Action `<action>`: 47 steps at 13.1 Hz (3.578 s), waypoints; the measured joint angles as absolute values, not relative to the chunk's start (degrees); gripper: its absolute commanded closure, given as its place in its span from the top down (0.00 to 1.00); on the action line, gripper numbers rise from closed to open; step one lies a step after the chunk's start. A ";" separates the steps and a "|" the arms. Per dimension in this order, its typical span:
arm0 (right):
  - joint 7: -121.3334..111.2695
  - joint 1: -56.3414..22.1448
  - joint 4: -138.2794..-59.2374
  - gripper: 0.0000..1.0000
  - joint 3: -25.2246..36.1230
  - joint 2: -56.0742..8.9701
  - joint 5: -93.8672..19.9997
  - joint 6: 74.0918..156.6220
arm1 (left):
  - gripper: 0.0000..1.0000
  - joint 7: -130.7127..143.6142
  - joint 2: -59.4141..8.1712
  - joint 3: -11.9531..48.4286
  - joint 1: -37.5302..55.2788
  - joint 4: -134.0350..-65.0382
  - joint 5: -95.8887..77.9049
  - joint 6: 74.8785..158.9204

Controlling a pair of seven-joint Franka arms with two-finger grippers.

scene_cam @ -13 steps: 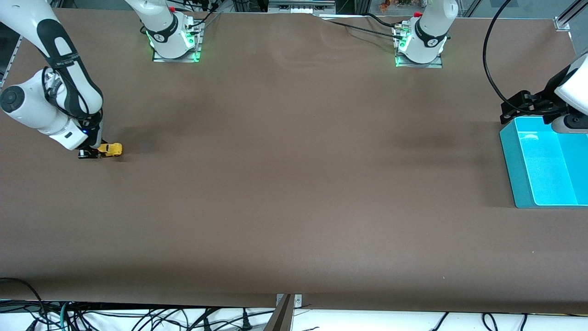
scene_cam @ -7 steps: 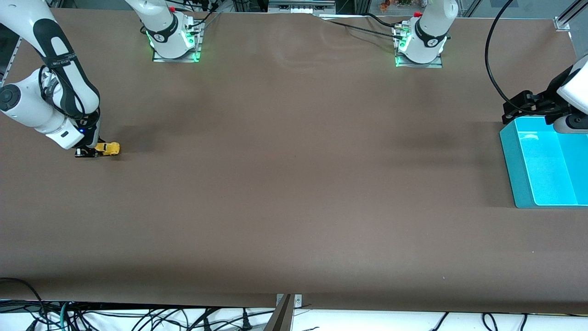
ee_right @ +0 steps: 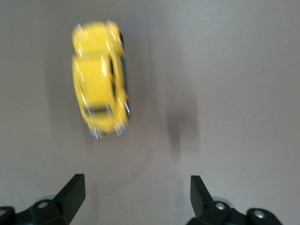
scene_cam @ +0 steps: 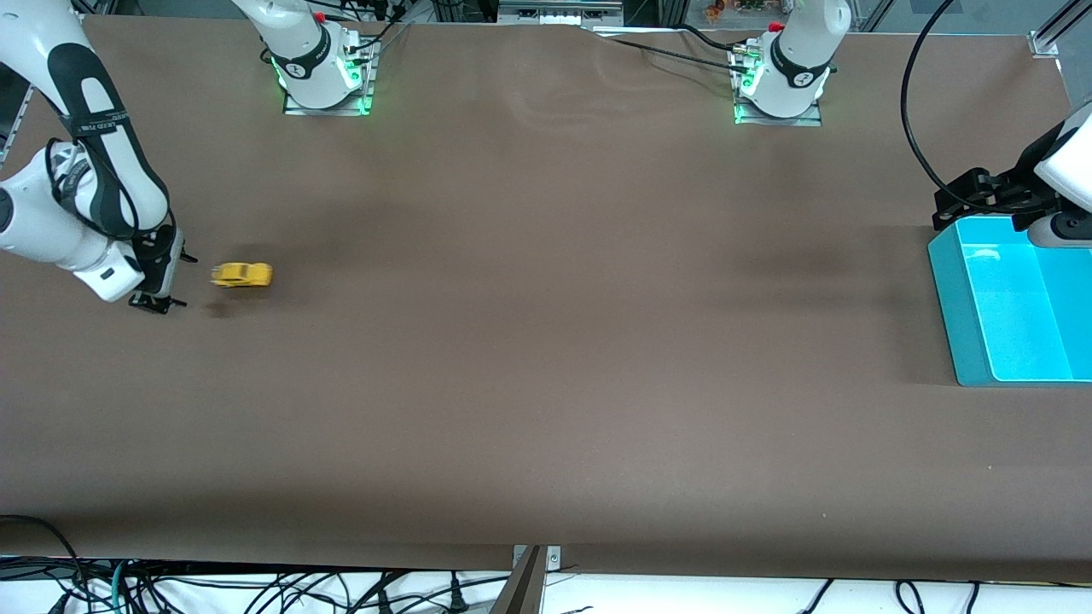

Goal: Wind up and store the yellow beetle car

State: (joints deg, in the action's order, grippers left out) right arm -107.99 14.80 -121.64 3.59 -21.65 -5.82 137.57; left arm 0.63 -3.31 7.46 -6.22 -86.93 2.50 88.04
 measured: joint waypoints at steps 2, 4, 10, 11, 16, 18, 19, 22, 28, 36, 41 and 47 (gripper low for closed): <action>-104.69 14.20 -118.58 1.00 2.39 -21.53 -5.72 134.64 | 1.00 0.63 -3.31 7.46 -6.23 -86.93 2.50 88.03; -99.03 12.90 -116.62 1.00 2.05 -20.59 -5.66 132.38 | 1.00 0.63 -3.31 7.46 -6.23 -86.93 2.50 88.03; -75.89 7.74 -115.44 1.00 -0.39 -9.46 -4.63 124.07 | 1.00 0.63 -3.33 7.46 -6.24 -86.93 2.50 87.88; -72.14 7.49 -115.43 1.00 -1.36 -7.31 -4.46 122.35 | 1.00 0.63 -3.33 7.45 -6.24 -86.93 2.50 87.85; -62.18 6.60 -115.50 1.00 -3.17 -1.04 -4.32 115.30 | 1.00 0.63 -3.41 7.45 -6.24 -86.93 2.50 87.61; -58.92 6.38 -115.48 1.00 -3.17 -0.38 -4.34 115.01 | 1.00 0.57 -3.43 7.46 -6.24 -86.93 2.50 87.35; -55.69 6.11 -115.42 1.00 -3.16 0.25 -4.34 114.12 | 1.00 0.29 -3.43 7.46 -6.24 -86.93 2.50 87.19; -42.25 4.09 -115.30 1.00 -3.19 4.51 -4.27 109.43 | 1.00 -0.61 -3.60 7.50 -6.24 -86.95 2.50 86.30; -22.13 1.70 -110.87 1.00 -3.20 10.22 -3.59 100.35 | 1.00 -3.45 -5.58 7.72 -6.11 -87.00 2.49 82.24; -14.12 -1.53 -106.12 1.00 0.17 10.32 -1.48 95.52 | 1.00 -29.81 -6.73 7.42 -8.60 -89.54 2.50 79.83; -12.65 -2.09 -105.81 1.00 0.20 10.74 -0.95 94.80 | 1.00 -38.88 -7.03 7.35 -11.54 -96.78 2.50 83.11; -12.57 -2.25 -105.80 1.00 0.20 11.12 -0.92 94.68 | 1.00 -56.79 -6.76 7.19 -17.11 -111.65 2.81 98.68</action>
State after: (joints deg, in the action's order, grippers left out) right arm -12.57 -2.25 -105.80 0.20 11.12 -0.92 94.68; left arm -56.79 -6.76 7.19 -17.11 -111.65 2.81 98.68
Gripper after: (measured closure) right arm 0.000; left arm 0.000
